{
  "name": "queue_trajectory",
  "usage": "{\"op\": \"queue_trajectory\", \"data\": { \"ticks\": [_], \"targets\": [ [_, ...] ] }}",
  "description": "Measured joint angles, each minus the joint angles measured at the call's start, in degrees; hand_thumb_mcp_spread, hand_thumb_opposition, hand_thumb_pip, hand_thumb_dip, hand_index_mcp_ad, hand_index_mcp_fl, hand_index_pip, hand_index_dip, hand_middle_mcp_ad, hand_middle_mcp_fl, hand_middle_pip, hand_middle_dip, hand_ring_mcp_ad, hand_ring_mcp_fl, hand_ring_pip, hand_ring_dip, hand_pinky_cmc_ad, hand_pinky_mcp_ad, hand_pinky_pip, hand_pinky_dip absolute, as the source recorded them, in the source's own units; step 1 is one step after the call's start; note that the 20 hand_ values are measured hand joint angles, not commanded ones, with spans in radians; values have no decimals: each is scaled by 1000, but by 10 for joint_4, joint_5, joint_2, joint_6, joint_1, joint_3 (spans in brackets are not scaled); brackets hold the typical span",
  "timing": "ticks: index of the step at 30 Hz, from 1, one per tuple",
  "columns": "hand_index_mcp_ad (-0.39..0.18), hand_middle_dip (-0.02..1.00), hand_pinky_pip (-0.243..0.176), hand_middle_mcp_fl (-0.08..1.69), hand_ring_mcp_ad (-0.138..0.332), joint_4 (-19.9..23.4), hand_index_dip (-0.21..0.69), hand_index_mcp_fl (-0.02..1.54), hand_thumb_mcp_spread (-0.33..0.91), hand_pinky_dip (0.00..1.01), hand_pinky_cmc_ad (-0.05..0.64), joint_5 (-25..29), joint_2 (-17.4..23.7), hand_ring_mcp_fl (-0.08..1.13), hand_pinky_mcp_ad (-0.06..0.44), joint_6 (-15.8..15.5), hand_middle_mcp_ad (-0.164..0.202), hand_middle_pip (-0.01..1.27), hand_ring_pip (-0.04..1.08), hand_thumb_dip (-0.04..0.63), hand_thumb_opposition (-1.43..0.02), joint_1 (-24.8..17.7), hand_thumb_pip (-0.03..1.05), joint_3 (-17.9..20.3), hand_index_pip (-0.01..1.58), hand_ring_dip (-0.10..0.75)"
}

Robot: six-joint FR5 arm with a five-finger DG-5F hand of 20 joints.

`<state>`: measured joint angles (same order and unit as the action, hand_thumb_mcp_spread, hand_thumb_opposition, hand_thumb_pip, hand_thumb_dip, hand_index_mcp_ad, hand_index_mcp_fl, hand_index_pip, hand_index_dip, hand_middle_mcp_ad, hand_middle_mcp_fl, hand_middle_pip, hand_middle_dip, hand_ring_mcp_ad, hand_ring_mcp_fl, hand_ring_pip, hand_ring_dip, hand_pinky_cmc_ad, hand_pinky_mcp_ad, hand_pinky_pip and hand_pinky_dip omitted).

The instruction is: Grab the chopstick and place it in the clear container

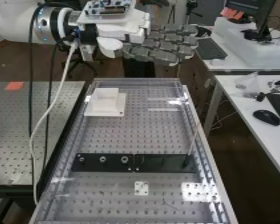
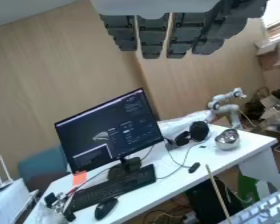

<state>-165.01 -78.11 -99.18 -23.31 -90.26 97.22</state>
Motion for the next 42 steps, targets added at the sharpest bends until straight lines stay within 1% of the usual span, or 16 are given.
{"op": "queue_trajectory", "data": {
  "ticks": [2,3,4,5,6,7,9,12,15,17,18,22,26,33,37,42],
  "targets": [
    [16,30,17,3,61,-1,19,2,-5,17,44,9,-16,16,40,13,61,21,16,7,-3,-1,16,-3,5,28],
    [16,38,17,68,61,-1,12,101,59,24,44,14,-26,16,44,23,61,23,16,12,-94,-1,126,-5,0,31],
    [16,37,21,166,61,-1,30,222,152,24,49,16,-30,19,56,27,58,30,26,31,-188,-1,335,-6,3,28],
    [12,82,17,257,61,0,65,309,234,45,63,19,-40,16,72,37,61,56,24,63,-278,-1,496,-9,16,30],
    [5,150,19,300,65,5,117,335,298,84,96,19,-48,16,94,46,61,70,40,115,-374,1,517,-11,23,58],
    [-7,206,19,316,66,8,155,339,330,124,127,19,-51,21,113,48,61,84,51,152,-445,2,494,-11,19,73],
    [-38,304,16,400,68,21,223,393,344,171,197,17,-56,17,182,54,61,93,56,192,-553,6,497,-11,38,110],
    [-54,382,16,466,70,49,278,445,365,201,279,11,-64,19,248,71,58,101,91,227,-653,16,588,-11,37,138],
    [-54,489,2,511,75,82,304,445,363,215,332,8,-71,51,281,86,61,101,87,241,-709,27,593,-9,37,176],
    [-54,525,-12,529,86,95,321,445,367,215,349,7,-75,59,279,94,61,101,99,253,-744,33,616,-8,37,176],
    [-54,543,-10,541,87,99,323,445,367,216,344,6,-76,63,297,97,58,103,99,258,-759,35,625,-8,35,176],
    [-54,607,-26,559,101,122,332,461,363,215,382,8,-93,87,295,127,61,106,99,283,-771,48,637,-9,52,209],
    [-54,620,-28,560,101,136,333,469,367,216,379,16,-117,96,291,168,61,103,101,286,-798,59,641,-19,122,216],
    [-54,641,-26,593,101,158,300,492,374,215,394,31,-160,147,309,234,59,110,96,316,-799,77,641,-49,564,241],
    [-54,637,-26,613,101,160,267,604,393,215,393,29,-174,148,311,245,59,110,101,319,-822,87,646,-62,824,255],
    [-58,637,-26,623,101,148,250,609,396,215,393,14,-200,180,311,270,61,110,101,321,-836,98,646,-95,913,258]
  ]
}}
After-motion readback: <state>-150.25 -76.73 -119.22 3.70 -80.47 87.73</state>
